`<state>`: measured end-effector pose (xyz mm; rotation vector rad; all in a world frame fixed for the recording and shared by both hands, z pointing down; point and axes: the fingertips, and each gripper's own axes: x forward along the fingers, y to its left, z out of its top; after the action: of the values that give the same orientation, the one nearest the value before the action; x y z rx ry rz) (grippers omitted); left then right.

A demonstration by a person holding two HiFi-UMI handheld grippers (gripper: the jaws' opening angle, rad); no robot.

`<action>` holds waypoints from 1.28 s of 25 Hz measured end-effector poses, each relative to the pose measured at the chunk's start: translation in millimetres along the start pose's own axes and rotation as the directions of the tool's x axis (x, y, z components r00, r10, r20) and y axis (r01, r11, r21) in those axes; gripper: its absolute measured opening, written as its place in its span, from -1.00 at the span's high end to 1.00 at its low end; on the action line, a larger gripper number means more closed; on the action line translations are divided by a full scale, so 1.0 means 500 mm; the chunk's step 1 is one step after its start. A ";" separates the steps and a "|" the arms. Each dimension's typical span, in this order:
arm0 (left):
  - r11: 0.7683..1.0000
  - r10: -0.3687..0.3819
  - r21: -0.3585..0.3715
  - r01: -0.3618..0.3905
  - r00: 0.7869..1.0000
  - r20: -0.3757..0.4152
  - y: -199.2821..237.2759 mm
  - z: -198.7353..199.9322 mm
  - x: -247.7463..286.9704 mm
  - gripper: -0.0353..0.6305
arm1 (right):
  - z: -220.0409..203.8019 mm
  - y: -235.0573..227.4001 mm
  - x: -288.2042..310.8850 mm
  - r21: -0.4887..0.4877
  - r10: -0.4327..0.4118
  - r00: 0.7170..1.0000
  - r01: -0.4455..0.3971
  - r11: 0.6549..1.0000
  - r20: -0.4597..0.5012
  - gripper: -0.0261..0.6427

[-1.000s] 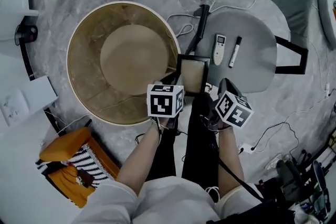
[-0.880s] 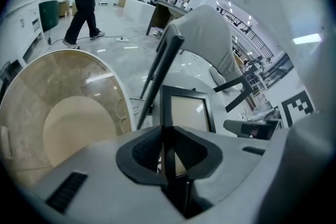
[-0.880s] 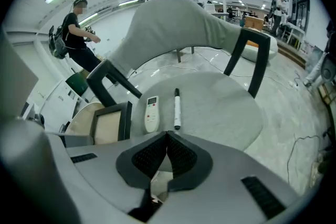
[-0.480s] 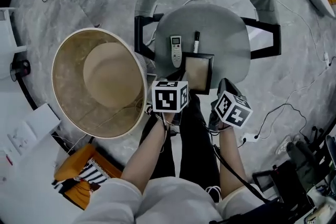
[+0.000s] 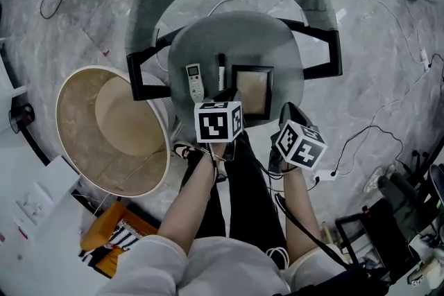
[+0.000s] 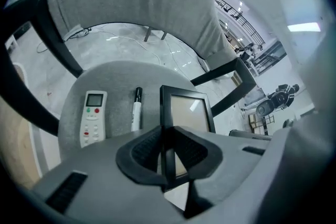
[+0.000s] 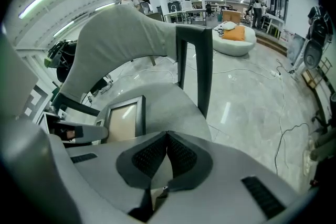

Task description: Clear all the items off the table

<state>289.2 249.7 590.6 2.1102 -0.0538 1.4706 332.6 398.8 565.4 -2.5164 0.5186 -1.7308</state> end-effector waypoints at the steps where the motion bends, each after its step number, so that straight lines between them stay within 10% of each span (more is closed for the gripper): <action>1: 1.000 0.002 -0.004 -0.002 1.000 -0.004 -0.004 0.006 0.010 0.67 | 0.005 -0.006 0.005 -0.001 0.001 1.000 -0.001 1.000 -0.004 0.85; 32: 0.990 0.118 -0.076 -0.121 0.992 -0.050 -0.017 0.041 0.094 0.56 | 0.051 -0.029 0.083 -0.011 0.061 0.997 -0.061 0.998 -0.049 0.85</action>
<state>328.3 260.3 623.3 2.0398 -0.2217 1.5588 372.9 396.2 596.5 -2.4448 0.6046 -1.7766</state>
